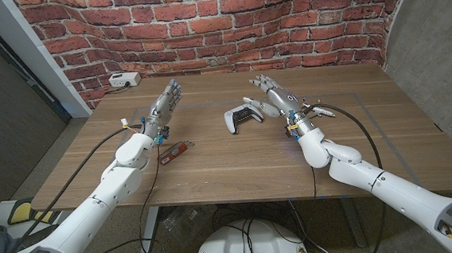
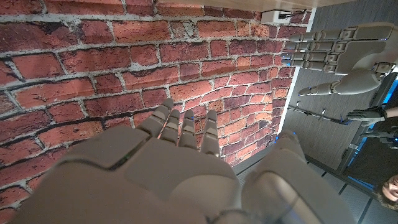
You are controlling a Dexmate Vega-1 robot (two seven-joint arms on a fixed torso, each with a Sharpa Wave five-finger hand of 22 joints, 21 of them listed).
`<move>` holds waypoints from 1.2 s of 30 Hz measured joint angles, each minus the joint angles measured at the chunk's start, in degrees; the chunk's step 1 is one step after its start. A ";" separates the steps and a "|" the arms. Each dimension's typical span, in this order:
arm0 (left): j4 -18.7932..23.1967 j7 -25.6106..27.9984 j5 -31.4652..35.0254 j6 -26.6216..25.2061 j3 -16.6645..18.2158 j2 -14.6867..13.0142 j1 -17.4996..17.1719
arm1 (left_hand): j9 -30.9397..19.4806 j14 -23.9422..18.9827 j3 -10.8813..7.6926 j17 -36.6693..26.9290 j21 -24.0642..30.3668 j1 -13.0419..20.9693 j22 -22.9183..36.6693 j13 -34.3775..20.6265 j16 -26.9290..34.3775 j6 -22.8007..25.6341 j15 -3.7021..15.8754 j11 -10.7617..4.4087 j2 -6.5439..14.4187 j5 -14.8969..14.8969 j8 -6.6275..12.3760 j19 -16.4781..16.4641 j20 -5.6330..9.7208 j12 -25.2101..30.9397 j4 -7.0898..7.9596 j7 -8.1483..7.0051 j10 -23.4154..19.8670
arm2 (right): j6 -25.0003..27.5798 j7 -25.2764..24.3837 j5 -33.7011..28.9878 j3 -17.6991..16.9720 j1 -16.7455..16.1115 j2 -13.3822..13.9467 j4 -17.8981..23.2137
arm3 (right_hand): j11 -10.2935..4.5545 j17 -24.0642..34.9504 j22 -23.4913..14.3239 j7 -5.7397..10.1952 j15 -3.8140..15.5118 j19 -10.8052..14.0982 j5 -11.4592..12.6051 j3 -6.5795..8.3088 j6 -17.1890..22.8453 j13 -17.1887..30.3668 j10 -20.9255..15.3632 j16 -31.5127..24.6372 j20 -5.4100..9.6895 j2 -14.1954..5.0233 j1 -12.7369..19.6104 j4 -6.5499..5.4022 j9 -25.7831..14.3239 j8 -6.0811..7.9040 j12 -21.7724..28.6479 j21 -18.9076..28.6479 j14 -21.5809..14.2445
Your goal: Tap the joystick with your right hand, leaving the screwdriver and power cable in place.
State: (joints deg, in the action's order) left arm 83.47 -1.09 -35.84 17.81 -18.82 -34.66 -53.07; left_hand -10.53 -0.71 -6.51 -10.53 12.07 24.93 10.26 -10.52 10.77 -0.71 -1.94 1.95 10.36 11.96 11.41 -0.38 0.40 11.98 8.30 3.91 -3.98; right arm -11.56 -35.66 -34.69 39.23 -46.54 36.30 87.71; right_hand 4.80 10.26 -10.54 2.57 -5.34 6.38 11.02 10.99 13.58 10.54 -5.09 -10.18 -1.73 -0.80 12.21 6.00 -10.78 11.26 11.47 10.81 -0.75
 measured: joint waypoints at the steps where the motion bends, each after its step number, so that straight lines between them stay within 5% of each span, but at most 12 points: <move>1: 0.00 0.05 0.03 -0.05 0.00 0.00 0.00 | 0.00 0.00 0.00 0.00 0.00 0.00 0.00 0.00 0.00 0.00 0.00 0.00 0.00 0.00 0.00 0.00 0.00 0.00 0.00 0.00 0.00 | 0.00 0.00 0.00 0.07 0.00 0.05 -0.01 | 0.00 0.00 0.00 0.00 0.00 0.00 0.00 0.00 0.00 0.00 0.00 0.00 0.00 0.00 0.00 0.00 0.00 0.00 0.00 0.00 0.00; 12: 0.50 0.15 0.09 -0.15 -0.02 -0.16 -0.35 | 0.00 0.00 -0.35 0.00 0.00 -0.89 0.00 0.00 0.00 0.00 0.00 0.00 0.15 -0.32 0.00 0.00 0.00 0.00 -0.04 0.00 0.00 | 1.90 -0.21 -1.29 0.43 -0.20 0.56 0.57 | 0.00 0.00 0.00 0.00 0.19 -0.55 0.22 0.00 0.01 0.00 0.00 0.00 0.25 -0.22 -0.22 0.00 0.00 0.00 0.00 0.00 0.43; 36: 1.69 0.58 0.23 0.13 0.06 -0.47 -1.36 | 0.00 0.00 -0.66 0.01 0.00 -0.52 0.00 0.00 0.01 0.00 0.00 0.00 -0.39 -0.75 0.00 0.00 0.01 0.00 0.13 0.00 0.00 | 6.52 3.86 -3.76 2.28 0.59 1.76 1.95 | -0.72 0.29 -0.28 3.08 -0.58 -3.92 0.22 0.00 2.48 0.00 1.35 0.24 -1.42 -1.42 -0.36 0.00 0.00 0.42 0.00 -0.22 3.15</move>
State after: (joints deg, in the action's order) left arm 85.16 -0.51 -35.61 17.94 -18.77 -35.12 -54.44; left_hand -10.53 -0.71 -7.17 -10.53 12.07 24.41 10.25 -10.52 10.77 -0.71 -1.94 1.95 9.96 11.21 11.41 -0.39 0.40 11.98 8.43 3.91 -3.98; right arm -5.04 -31.81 -38.45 41.51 -45.95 38.06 89.66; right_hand 4.08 10.55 -10.82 5.65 -5.91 2.46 11.24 10.99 16.06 10.54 -3.73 -9.94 -3.15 -2.22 11.86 6.00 -10.78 11.68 11.47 10.59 2.40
